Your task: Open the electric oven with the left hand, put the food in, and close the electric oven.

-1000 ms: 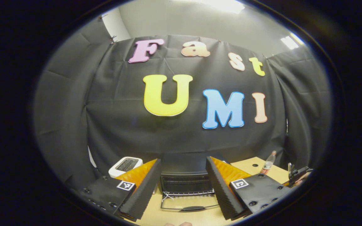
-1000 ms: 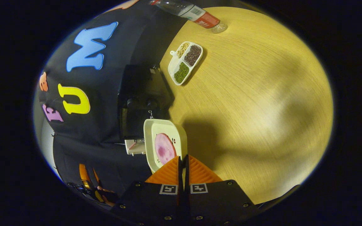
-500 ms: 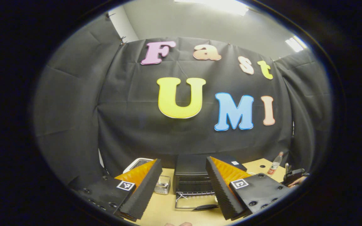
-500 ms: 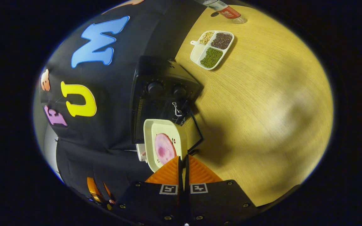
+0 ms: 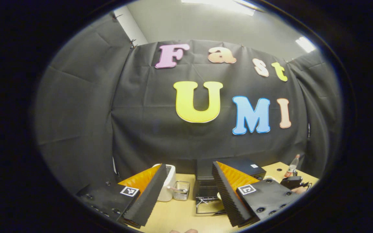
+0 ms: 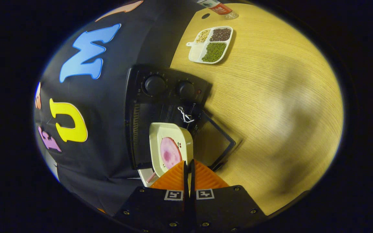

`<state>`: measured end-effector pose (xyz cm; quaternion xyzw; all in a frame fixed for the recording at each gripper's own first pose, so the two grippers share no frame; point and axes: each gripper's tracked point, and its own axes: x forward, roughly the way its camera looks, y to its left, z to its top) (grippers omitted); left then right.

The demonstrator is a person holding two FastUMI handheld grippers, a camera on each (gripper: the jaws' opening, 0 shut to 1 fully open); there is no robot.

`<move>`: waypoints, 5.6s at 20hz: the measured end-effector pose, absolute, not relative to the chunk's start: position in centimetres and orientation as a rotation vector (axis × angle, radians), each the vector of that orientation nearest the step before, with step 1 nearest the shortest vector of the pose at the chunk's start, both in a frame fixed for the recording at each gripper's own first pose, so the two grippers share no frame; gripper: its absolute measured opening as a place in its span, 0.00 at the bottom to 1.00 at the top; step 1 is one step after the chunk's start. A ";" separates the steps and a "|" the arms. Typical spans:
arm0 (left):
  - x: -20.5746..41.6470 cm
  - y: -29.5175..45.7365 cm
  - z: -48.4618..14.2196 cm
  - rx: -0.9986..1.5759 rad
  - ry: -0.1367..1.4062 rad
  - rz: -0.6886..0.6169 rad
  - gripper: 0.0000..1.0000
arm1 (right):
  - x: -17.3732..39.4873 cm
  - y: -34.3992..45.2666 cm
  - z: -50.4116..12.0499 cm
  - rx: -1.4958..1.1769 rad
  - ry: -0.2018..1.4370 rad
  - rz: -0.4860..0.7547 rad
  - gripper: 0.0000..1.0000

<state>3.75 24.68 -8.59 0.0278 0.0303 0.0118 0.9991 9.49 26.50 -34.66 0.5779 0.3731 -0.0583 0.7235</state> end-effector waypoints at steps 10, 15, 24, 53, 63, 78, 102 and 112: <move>4.5 28.2 -9.6 0.051 0.093 0.070 0.92 | 16.6 29.5 -35.7 1.359 0.720 -0.327 0.00; 4.6 30.2 -10.1 0.048 0.113 0.109 0.92 | 19.8 30.0 -36.8 1.420 0.682 -0.436 0.00; 4.8 31.8 -10.3 0.064 0.146 0.157 0.94 | 24.6 32.1 -37.6 1.485 0.629 -0.493 0.01; 8.0 10.6 -9.2 0.061 0.122 -0.174 0.91 | 8.0 15.4 -12.5 0.212 0.278 0.052 0.24; 7.9 6.6 -11.0 0.071 0.205 -0.176 0.98 | 4.1 12.4 -3.4 0.098 0.063 0.093 0.86; 6.1 5.6 -29.9 0.138 0.814 -0.174 0.92 | 4.2 7.1 -4.9 0.131 0.130 0.056 0.86; 6.6 10.3 -47.8 0.135 1.303 -0.129 0.97 | 5.1 3.6 -8.5 0.109 0.225 -0.055 0.86; 7.1 10.2 -48.5 0.125 1.323 -0.119 0.92 | 5.5 4.2 -8.9 0.120 0.243 -0.050 0.86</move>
